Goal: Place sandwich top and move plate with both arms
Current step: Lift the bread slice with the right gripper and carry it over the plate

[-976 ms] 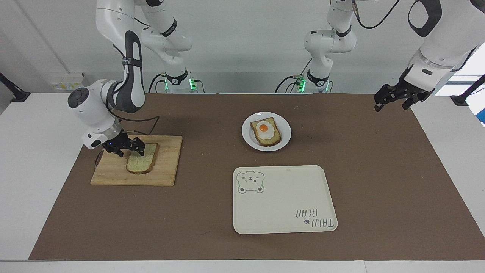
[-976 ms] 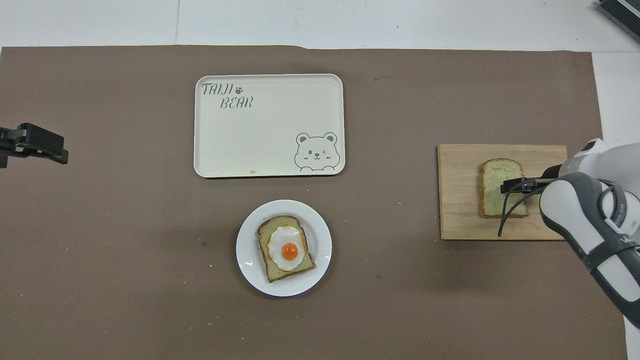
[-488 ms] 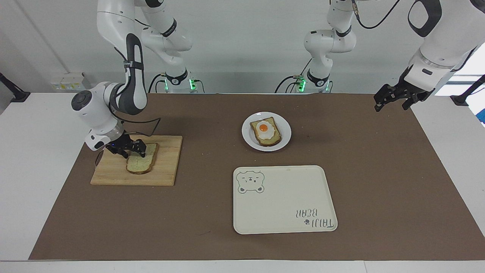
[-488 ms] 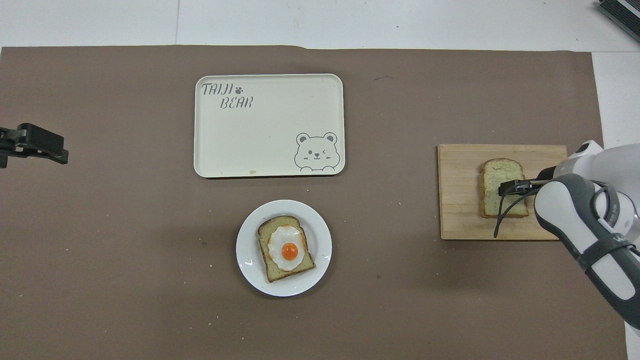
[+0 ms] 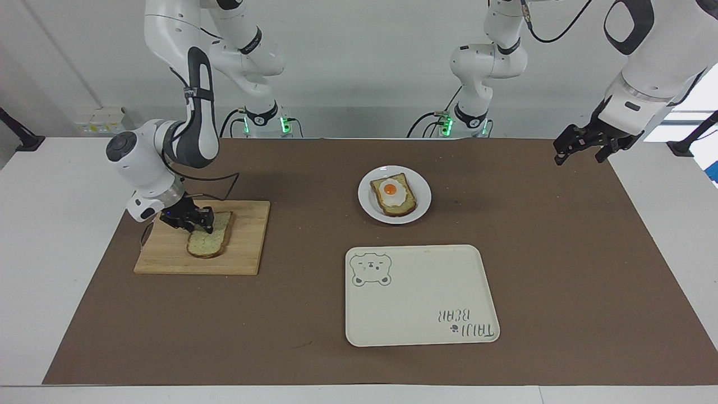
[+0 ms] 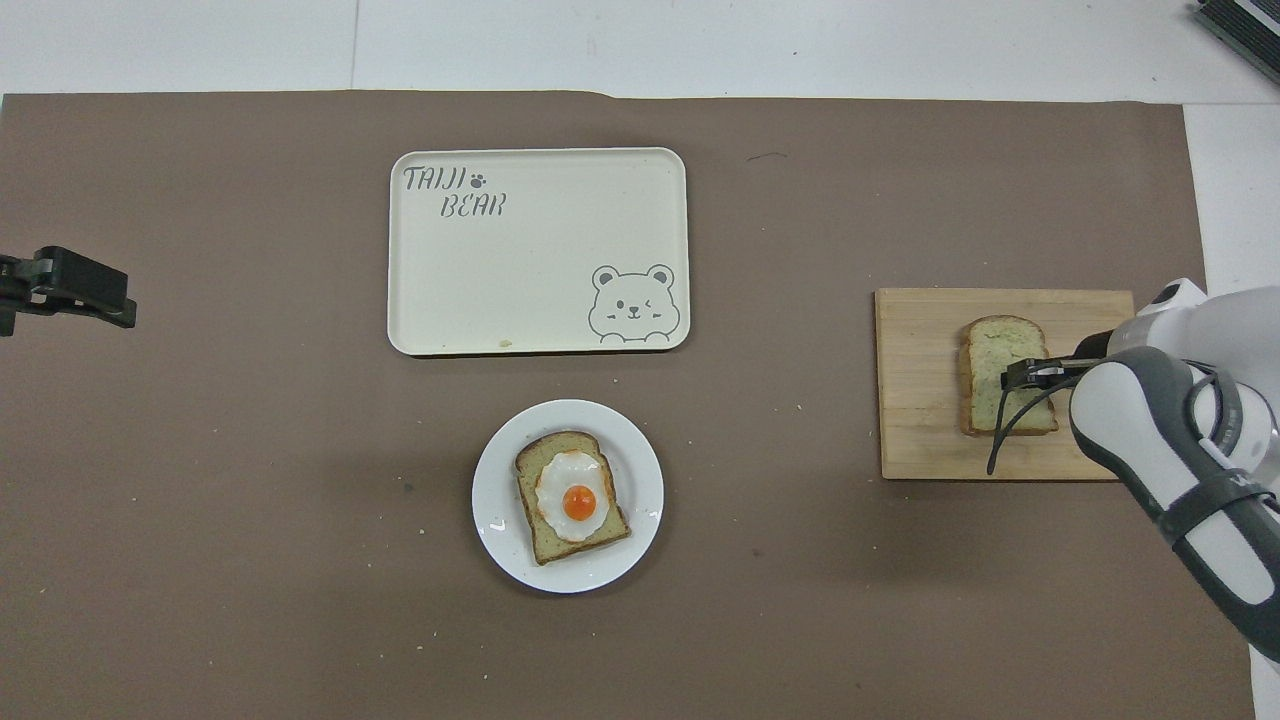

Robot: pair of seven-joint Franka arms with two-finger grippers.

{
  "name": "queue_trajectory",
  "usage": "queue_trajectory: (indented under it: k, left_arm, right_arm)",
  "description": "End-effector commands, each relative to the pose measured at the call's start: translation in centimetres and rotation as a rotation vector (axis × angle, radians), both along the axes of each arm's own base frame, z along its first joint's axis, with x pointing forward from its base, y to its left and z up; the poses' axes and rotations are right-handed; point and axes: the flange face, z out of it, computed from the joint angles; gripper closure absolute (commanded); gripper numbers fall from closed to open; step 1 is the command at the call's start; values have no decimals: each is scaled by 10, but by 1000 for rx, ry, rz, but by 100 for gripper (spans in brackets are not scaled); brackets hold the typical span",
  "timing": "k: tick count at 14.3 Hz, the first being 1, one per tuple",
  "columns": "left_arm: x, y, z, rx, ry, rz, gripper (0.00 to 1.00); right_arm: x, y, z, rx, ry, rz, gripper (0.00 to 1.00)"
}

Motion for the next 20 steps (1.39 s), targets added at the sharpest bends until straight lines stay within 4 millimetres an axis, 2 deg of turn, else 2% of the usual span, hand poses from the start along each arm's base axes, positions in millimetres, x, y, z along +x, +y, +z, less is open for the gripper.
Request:
queue_trajectory:
  k: [1, 3, 11, 15, 18, 20]
  left_arm:
    - [-7, 2, 4, -2, 7, 6, 0]
    - [-7, 2, 3, -2, 8, 7, 0]
    - [-7, 2, 4, -2, 7, 6, 0]
    - [-7, 2, 4, 0, 7, 6, 0]
    - [-7, 2, 4, 0, 7, 6, 0]
    - [-7, 2, 4, 0, 7, 6, 0]
  right_arm:
    - [0, -6, -10, 12, 3, -3, 100]
    - [0, -6, -9, 13, 4, -8, 100]
    - [11, -1, 19, 25, 6, -14, 100]
    - [26, 6, 63, 41, 35, -4, 100]
    - [28, 14, 102, 46, 26, 23, 100]
    - [29, 34, 121, 58, 26, 61, 100]
